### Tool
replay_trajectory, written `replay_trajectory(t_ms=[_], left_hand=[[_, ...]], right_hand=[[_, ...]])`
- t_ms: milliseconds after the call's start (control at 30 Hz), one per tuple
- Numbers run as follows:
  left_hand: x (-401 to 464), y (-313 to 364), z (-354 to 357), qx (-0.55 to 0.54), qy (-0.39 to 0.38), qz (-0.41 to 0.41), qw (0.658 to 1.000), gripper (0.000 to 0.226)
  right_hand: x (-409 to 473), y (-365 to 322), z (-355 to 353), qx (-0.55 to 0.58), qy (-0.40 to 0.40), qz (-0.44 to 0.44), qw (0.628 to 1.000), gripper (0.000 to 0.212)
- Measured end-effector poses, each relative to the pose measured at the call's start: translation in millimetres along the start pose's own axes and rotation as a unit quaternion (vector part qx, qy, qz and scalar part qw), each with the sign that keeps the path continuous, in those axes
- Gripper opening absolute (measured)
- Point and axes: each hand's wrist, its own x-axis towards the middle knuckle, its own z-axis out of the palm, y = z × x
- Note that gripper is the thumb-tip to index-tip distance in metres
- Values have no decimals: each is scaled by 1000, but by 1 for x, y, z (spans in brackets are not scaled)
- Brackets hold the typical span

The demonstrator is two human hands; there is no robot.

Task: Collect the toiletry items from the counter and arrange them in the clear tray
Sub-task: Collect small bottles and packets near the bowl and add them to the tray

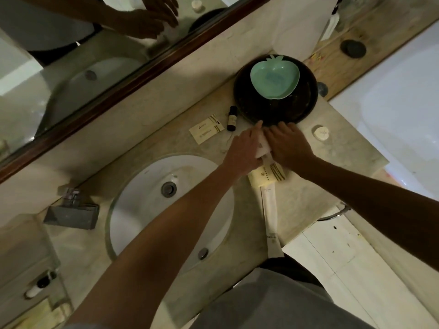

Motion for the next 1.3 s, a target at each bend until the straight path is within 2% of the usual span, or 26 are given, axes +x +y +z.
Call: replay_trajectory(t_ms=[67, 133, 200, 267, 333, 400, 467, 567, 700, 833, 967, 1133, 1300], left_hand=[[-4, -6, 4, 51, -24, 1, 998, 113], [-11, -15, 15, 103, -78, -31, 991, 119], [-18, -23, 27, 130, -99, -47, 985, 119], [-21, -26, 34, 136, -91, -46, 985, 111], [-18, -22, 35, 117, -94, -53, 987, 103], [-14, -17, 34, 107, -101, -64, 987, 93], [-11, -15, 34, 117, -95, -71, 986, 77], [-14, -22, 33, 137, -89, -97, 982, 64], [-25, -40, 29, 142, -78, -132, 978, 68], [-37, -54, 24, 134, -66, -173, 973, 74], [-41, -65, 17, 107, -55, -194, 974, 78], [-21, -63, 10, 78, -24, -138, 987, 73], [-12, -72, 4, 79, -31, -82, 993, 96]], right_hand=[[-3, -1, 9, 37, -53, 5, 998, 61], [-4, -4, 18, 49, -134, 7, 990, 84], [-4, -1, 24, 80, -165, 42, 982, 95], [-7, 3, 25, 127, -147, 76, 978, 92], [-14, 4, 24, 158, -100, 79, 979, 80], [-24, 0, 24, 170, -46, 57, 983, 64], [-37, -6, 28, 160, -29, 14, 987, 54], [-48, -17, 40, 120, -81, -57, 988, 72], [-45, -26, 44, 142, -106, -20, 984, 83], [-35, -30, 42, 178, -123, 33, 976, 79], [-22, -26, 42, 159, -145, 53, 975, 76], [-9, -5, 40, 163, -77, 182, 967, 64], [2, 10, 32, 139, -55, 206, 967, 69]])
